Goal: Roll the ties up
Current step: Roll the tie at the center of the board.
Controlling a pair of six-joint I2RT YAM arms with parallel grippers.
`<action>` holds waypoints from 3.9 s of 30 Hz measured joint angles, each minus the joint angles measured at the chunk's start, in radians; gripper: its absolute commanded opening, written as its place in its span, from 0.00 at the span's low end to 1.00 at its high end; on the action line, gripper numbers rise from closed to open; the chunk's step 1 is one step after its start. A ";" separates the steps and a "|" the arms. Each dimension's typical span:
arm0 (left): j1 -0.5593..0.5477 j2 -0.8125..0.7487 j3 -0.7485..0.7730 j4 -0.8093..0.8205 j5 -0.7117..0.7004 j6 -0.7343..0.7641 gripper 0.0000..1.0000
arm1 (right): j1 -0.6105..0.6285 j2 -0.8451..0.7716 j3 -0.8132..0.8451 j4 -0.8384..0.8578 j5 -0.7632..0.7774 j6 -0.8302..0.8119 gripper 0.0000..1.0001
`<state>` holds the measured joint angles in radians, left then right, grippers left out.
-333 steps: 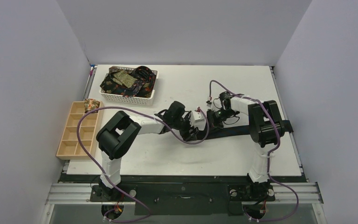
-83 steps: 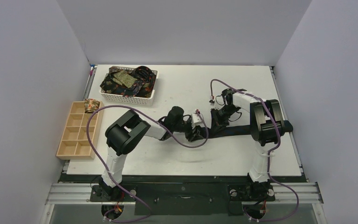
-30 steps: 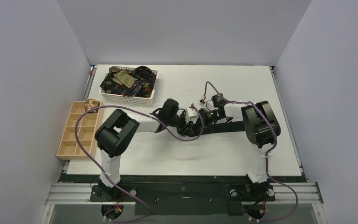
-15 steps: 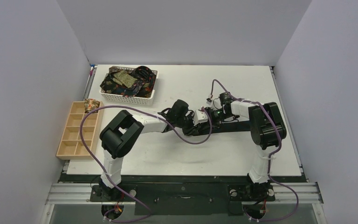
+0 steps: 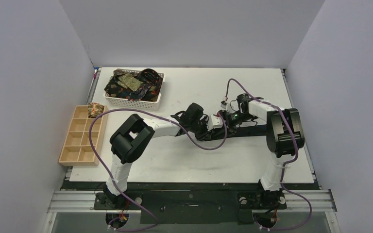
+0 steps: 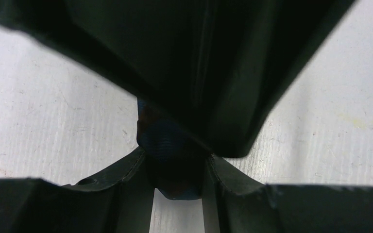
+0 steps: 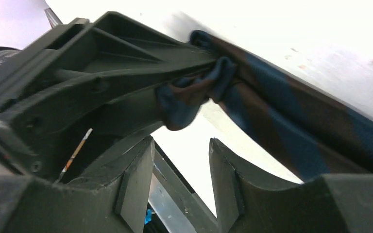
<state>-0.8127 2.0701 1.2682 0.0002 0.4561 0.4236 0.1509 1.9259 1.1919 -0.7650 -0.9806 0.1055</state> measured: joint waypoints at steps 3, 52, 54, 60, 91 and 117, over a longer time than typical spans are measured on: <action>0.000 0.003 0.006 -0.008 0.000 0.001 0.15 | 0.028 -0.017 0.013 0.009 -0.005 0.005 0.40; 0.123 -0.316 -0.455 0.379 0.097 -0.240 0.98 | 0.164 0.101 0.112 0.004 0.240 0.016 0.00; 0.103 -0.286 -0.467 0.443 0.098 -0.227 0.96 | 0.169 0.101 0.113 0.003 0.240 0.023 0.00; 0.087 -0.195 -0.473 0.558 0.098 -0.202 0.78 | 0.174 0.102 0.114 0.003 0.240 0.041 0.00; 0.116 -0.120 -0.365 0.469 0.122 -0.198 0.05 | 0.074 0.125 0.214 -0.139 0.165 -0.003 0.33; 0.132 -0.235 -0.381 0.308 0.120 -0.229 0.03 | -0.052 0.137 0.235 -0.280 0.448 -0.191 0.22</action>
<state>-0.6807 1.8351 0.8867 0.3084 0.5758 0.1951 0.0986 2.0632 1.4265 -1.0447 -0.5327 -0.0856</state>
